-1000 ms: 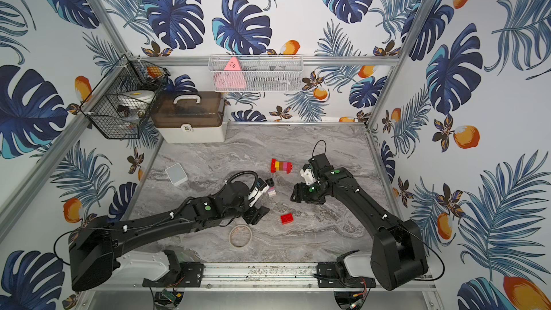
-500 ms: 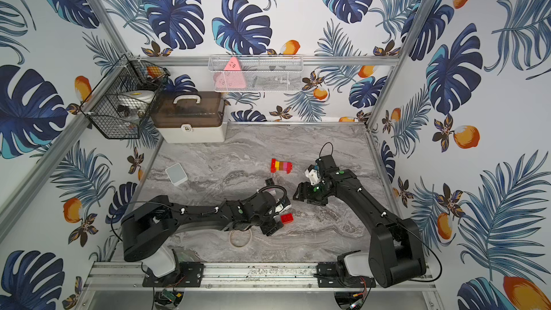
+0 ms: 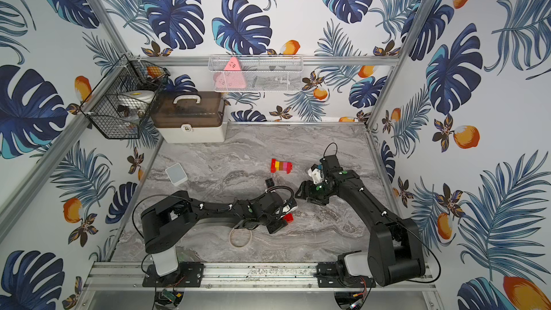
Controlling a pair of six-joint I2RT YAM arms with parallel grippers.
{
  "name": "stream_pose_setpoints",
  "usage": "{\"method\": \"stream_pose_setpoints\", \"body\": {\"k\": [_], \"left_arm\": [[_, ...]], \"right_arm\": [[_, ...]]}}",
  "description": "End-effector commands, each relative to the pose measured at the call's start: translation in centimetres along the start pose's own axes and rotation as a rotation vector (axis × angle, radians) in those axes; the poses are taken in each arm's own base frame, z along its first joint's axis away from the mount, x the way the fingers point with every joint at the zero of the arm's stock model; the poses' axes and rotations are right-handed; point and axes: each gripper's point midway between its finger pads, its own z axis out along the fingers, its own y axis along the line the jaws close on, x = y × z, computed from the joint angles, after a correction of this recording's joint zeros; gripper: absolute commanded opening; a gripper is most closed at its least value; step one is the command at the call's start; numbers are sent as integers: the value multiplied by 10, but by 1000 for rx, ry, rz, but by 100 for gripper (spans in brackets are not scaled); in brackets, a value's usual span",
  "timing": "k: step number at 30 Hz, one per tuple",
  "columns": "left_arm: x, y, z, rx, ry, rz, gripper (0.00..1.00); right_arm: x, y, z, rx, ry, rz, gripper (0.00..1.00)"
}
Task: Assemble the number 1 with lego
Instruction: Pick up the lego brick from the center of the board.
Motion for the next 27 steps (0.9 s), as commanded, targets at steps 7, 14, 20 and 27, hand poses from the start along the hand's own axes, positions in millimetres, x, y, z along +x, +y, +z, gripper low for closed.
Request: {"method": "stream_pose_setpoints", "body": {"k": [7,14,20,27], "left_arm": [[-17,-1,-19,121,-3,-166,36],[-38,28,-85,190,33,-445,30],[-54,61,-161,333,38,-837,32],[-64,76,-221,464,55,-1116,35]], "right_arm": [[-8,0,-11,23,-93,-18,63],[-27,34,-30,-8,-385,-258,59],[-1,124,-36,-83,-674,-865,58],[41,175,-40,-41,-1114,-1572,62]]}}
